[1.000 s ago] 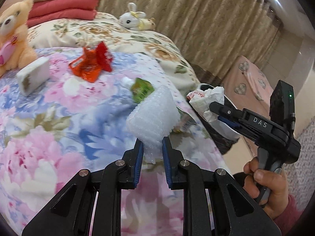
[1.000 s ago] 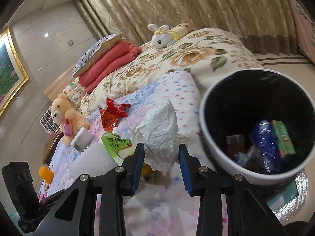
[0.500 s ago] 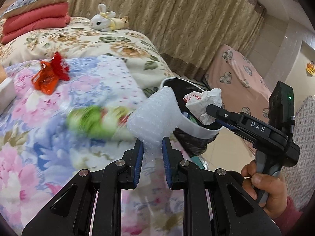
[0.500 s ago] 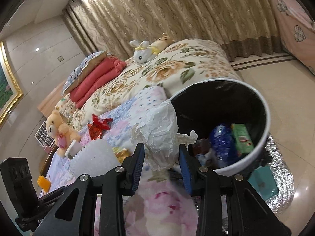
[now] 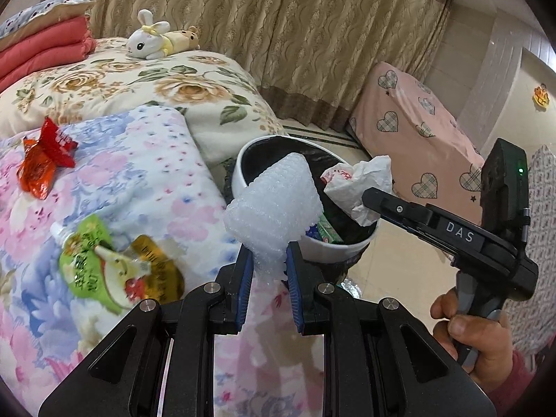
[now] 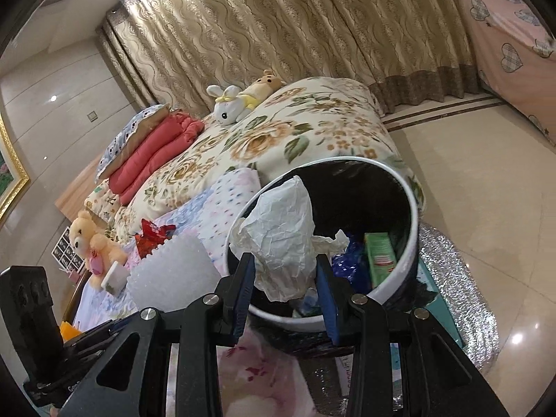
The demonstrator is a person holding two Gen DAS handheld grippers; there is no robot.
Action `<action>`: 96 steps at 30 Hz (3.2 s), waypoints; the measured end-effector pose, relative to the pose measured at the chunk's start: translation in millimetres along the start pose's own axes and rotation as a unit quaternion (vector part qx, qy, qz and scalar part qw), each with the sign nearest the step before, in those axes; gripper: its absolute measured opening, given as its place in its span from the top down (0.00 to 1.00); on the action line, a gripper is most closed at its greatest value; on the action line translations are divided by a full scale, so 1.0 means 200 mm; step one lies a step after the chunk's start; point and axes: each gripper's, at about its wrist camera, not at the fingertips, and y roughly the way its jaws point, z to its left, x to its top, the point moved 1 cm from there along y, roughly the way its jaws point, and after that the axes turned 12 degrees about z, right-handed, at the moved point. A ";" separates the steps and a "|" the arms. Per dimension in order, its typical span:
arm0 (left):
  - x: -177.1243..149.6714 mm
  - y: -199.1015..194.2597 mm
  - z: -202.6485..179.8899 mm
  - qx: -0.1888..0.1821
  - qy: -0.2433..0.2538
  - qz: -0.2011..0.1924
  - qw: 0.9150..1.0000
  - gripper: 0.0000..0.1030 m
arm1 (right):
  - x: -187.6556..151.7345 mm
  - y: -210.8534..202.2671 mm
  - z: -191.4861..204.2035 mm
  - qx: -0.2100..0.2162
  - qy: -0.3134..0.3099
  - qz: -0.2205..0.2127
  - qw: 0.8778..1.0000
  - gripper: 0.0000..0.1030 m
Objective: Collect trash
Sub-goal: 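Carry the foam sleeve and tissue with both tools over the trash bin, then open both tools to drop the foam sleeve and tissue into the bin, then move both open tools back toward the trash on the bed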
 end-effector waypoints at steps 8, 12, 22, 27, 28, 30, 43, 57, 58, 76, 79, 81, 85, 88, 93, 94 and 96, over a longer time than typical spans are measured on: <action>0.08 0.08 -0.05 0.004 0.010 0.008 1.000 0.83 | 0.04 0.00 -0.07 -0.007 0.008 0.002 1.000 0.65; 0.11 0.11 -0.07 0.006 0.013 0.012 1.000 0.83 | 0.06 0.01 -0.09 -0.009 0.008 0.003 1.000 0.65; 0.17 0.18 -0.08 0.009 0.012 0.021 1.000 0.83 | 0.10 0.05 -0.15 -0.013 0.016 0.009 1.000 0.65; 0.19 0.21 -0.09 0.011 0.016 0.026 0.999 0.83 | 0.12 0.07 -0.17 -0.012 0.017 0.012 1.000 0.65; 0.20 0.22 -0.09 0.011 0.017 0.027 0.999 0.83 | 0.12 0.06 -0.17 -0.013 0.017 0.012 1.000 0.64; 0.20 0.23 -0.09 0.011 0.018 0.027 0.999 0.83 | 0.13 0.07 -0.18 -0.014 0.016 0.015 1.000 0.64; 0.23 0.25 -0.11 0.013 0.022 0.031 0.999 0.83 | 0.17 0.11 -0.21 -0.019 0.018 0.025 0.999 0.62; 0.25 0.28 -0.11 0.004 0.006 0.036 0.999 0.60 | 0.19 0.11 -0.20 -0.022 0.022 0.026 0.999 0.41; 0.25 0.27 -0.10 0.003 0.003 0.035 0.999 0.58 | 0.19 0.11 -0.20 -0.022 0.023 0.025 0.999 0.36; 0.05 0.00 0.10 0.021 -0.034 -0.004 0.999 0.42 | 0.07 0.05 -0.03 0.000 0.008 0.014 1.000 0.14; -0.02 -0.04 0.17 0.023 -0.052 -0.004 0.998 0.42 | 0.03 0.04 0.01 0.008 0.008 0.009 1.000 0.14; -0.08 -0.07 0.23 0.029 -0.064 -0.003 0.998 0.42 | -0.01 0.05 0.05 0.018 0.008 0.010 1.000 0.14; -0.17 -0.13 0.34 0.041 -0.088 -0.006 0.995 0.42 | -0.07 0.08 0.12 0.030 -0.004 0.022 0.999 0.14; -0.22 -0.17 0.41 0.047 -0.105 -0.009 0.993 0.42 | -0.11 0.11 0.21 0.030 -0.027 0.031 0.999 0.14; -0.30 -0.23 0.53 0.060 -0.127 -0.010 0.990 0.42 | -0.16 0.14 0.33 0.039 -0.056 0.045 0.997 0.14; -0.32 -0.24 0.55 0.062 -0.132 -0.010 0.989 0.42 | -0.17 0.15 0.35 0.040 -0.063 0.047 0.996 0.14; -0.35 -0.25 0.59 0.066 -0.142 -0.009 0.988 0.42 | -0.19 0.17 0.41 0.043 -0.081 0.052 0.994 0.14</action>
